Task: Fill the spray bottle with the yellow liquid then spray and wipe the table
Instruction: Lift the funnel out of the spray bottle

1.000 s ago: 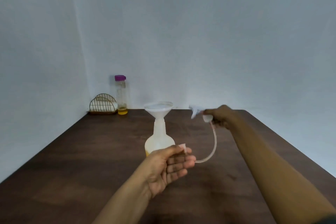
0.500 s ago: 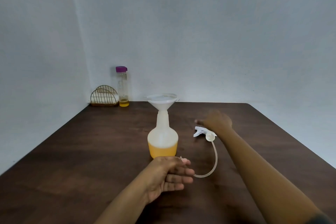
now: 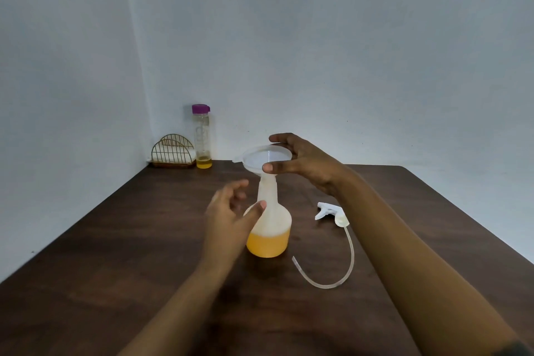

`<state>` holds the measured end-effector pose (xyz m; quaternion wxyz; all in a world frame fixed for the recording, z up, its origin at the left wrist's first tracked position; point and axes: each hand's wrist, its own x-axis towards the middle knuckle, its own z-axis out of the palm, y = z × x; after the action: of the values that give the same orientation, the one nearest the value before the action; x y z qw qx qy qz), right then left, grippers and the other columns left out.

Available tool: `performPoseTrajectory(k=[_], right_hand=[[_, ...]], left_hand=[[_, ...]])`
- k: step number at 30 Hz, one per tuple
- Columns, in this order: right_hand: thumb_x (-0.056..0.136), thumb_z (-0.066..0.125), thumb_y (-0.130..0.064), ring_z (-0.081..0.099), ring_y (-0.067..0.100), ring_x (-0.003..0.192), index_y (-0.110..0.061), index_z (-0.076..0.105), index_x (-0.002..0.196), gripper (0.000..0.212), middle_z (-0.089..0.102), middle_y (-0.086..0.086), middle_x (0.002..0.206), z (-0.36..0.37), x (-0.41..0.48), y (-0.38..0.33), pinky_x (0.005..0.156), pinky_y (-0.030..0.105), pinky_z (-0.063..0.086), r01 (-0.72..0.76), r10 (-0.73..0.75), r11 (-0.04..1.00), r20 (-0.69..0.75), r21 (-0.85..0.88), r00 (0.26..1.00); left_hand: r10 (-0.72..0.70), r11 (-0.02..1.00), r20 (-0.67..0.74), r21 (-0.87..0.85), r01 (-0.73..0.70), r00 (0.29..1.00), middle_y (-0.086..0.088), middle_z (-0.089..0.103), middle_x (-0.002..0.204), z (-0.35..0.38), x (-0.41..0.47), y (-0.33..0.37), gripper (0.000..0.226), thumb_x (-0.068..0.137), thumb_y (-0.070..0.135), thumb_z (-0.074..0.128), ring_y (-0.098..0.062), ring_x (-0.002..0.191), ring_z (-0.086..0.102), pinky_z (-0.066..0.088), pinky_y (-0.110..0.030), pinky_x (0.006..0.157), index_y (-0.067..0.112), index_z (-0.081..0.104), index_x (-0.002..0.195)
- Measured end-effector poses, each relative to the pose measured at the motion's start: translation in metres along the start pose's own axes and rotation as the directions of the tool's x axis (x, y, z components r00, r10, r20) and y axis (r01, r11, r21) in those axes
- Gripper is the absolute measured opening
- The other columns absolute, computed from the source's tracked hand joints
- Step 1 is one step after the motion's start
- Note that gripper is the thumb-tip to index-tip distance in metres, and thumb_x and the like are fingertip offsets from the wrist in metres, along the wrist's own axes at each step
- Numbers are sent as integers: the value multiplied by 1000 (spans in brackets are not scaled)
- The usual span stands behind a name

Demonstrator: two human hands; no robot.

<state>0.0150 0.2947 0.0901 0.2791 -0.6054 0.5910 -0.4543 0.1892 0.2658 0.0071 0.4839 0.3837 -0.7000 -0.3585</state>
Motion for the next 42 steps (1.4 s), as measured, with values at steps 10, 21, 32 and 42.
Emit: performPoseTrajectory(k=[10,21,32,42], right_hand=[[54,79,-56,60,11,107,-15,55,125,85,59,-4,119,-5,7,-11,94,34,53,4,-17,997,-171,-73,985],[57,80,-56,58,13,111,-15,53,129,87,56,-4,126,0,8,-14,92,36,53,8,-35,991,-199,-134,979],[56,80,-55,57,11,111,-18,54,128,85,56,-7,125,6,8,-13,93,35,53,-5,-27,988,-203,-151,979],[74,74,-35,65,14,96,-6,50,130,67,60,6,120,-25,18,-34,79,28,56,46,-8,980,-190,196,982]], left_hand=[[10,992,168,122,-31,986,0,65,118,34,28,-11,53,75,37,75,-14,108,59,46,-25,81,16,59,121],[20,989,180,141,-46,984,-1,66,120,33,29,-14,56,74,40,74,-15,107,60,50,-26,82,15,60,121],[-9,987,190,159,-22,982,-1,61,126,32,30,-14,60,75,41,73,-15,114,57,47,-24,84,16,55,127],[-147,988,314,0,154,938,5,49,139,15,38,-9,82,70,39,77,-15,126,48,44,-27,91,24,39,141]])
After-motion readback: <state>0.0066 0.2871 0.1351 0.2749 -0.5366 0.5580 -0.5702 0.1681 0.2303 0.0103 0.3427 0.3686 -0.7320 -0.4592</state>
